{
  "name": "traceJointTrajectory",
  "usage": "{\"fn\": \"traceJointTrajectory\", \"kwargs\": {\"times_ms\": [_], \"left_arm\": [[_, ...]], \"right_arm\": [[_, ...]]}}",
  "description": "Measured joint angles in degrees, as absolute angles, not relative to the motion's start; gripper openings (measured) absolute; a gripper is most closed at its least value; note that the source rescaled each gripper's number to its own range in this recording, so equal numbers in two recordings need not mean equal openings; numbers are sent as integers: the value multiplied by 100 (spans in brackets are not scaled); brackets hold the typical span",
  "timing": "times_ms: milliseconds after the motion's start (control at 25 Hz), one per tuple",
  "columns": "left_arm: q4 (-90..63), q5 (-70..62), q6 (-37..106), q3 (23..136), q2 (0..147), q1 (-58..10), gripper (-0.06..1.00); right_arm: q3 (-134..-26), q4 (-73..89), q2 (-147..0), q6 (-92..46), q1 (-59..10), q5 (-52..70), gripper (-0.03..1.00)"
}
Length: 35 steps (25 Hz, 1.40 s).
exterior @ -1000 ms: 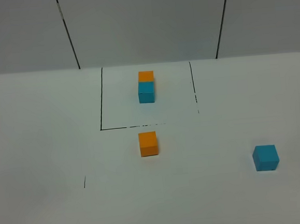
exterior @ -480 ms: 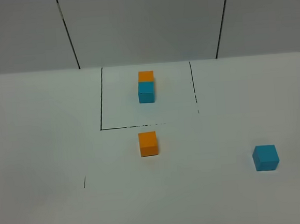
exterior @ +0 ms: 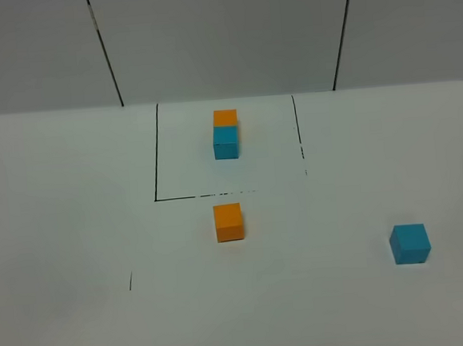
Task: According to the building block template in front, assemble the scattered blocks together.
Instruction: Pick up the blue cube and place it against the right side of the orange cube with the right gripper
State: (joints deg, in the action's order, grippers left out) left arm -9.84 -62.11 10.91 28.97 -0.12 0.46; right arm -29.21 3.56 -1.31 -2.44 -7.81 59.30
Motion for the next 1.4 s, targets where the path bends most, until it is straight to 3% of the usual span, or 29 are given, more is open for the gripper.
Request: {"fn": "traceJointTrajectory", "kwargs": {"times_ms": [360,800,1080,1400], "left_arm": [[-984,-6211,1091,2897,-12,46,68],[-984,-6211,1091,2897,-12,46,68],[-984,-6211,1091,2897,-12,46,68],[-984,-6211,1091,2897,-12,46,68]], "right_arm": [[-3260,356,-3124,-192,-781,4560,98],[-5019,744,-7249,-192,-781,4355,99],[-5783,925,-8529,-100,-887,4583,99],[-5928,327,-9062,831,-1228,4596,99]]}}
